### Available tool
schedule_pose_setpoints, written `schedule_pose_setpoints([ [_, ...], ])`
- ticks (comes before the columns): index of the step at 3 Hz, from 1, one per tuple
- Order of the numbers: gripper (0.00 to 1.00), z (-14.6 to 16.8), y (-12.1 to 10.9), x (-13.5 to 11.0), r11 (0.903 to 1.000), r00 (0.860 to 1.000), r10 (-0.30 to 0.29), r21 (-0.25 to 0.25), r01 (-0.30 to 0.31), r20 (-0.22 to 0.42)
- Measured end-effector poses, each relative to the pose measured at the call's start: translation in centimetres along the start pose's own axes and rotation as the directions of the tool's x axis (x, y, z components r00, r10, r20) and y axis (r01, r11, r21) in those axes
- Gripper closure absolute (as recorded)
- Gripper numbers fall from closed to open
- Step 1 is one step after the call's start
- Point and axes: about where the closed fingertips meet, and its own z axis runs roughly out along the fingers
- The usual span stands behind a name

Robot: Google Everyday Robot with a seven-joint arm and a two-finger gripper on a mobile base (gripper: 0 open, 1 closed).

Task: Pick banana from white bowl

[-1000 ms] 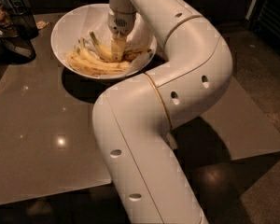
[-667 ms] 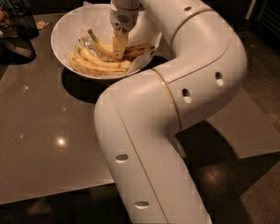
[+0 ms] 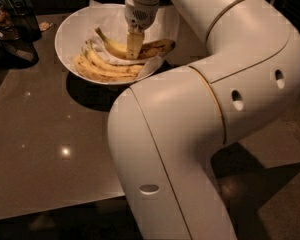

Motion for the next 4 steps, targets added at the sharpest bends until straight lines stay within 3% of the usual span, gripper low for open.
schedule_pose_setpoints([
  [1,1.0,-1.6,0.8,-0.1,0.9997,1.0,0.001,0.026,-0.001,-0.001],
  [2,1.0,-4.7,5.3,0.5,0.9982,1.0,-0.01,0.059,0.009,0.021],
  [3,1.0,-4.6,5.3,0.5,0.9983,1.0,-0.011,0.058,0.009,0.02],
  [4,1.0,-6.0,6.8,0.8,0.9966,1.0,-0.017,0.081,0.015,0.024],
])
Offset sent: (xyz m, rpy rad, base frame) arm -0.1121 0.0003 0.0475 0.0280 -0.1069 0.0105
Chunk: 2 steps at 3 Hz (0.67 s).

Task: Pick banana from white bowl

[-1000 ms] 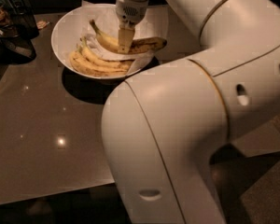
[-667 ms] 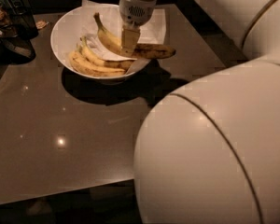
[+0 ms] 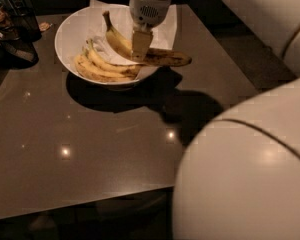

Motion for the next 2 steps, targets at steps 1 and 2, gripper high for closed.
schedule_pose_setpoints([
  [1,1.0,-2.38,5.87,-0.51,0.9993,0.997,-0.021,0.032,0.019,0.072],
  [2,1.0,-2.4,6.19,-0.42,0.9993,0.997,-0.024,0.03,0.022,0.071],
])
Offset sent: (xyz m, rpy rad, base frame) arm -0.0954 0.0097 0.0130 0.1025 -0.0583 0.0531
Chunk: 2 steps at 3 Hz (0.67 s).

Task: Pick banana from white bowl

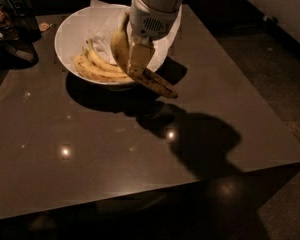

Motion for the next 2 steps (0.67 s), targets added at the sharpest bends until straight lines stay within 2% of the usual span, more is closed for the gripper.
schedule_pose_setpoints([
  [1,1.0,-0.8,1.3,0.5,0.9999,0.999,0.012,0.009,-0.012,-0.032],
  [2,1.0,-1.5,3.5,0.6,0.9998,0.999,0.012,0.014,-0.012,-0.036],
])
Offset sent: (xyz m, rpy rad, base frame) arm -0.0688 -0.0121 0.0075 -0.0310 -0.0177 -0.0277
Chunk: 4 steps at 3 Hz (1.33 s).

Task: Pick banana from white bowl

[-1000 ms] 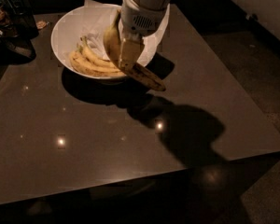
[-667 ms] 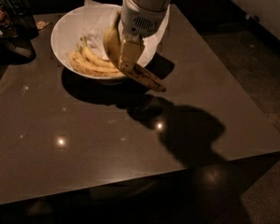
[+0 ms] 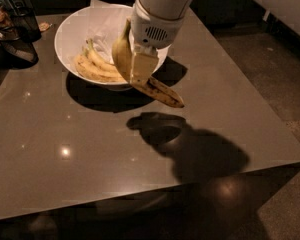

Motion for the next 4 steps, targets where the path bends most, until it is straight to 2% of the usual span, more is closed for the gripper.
schedule_pose_setpoints([
  [1,1.0,-1.3,2.3,-0.1,0.9998,1.0,-0.007,0.018,0.007,-0.02],
  [2,1.0,-2.3,4.0,-1.1,0.9987,0.999,-0.042,0.027,0.042,-0.021],
  [3,1.0,-2.6,4.6,-2.9,0.9946,0.995,-0.102,0.018,0.102,0.014],
  [4,1.0,-2.6,4.7,-2.9,0.9943,0.994,-0.105,0.017,0.105,0.014],
])
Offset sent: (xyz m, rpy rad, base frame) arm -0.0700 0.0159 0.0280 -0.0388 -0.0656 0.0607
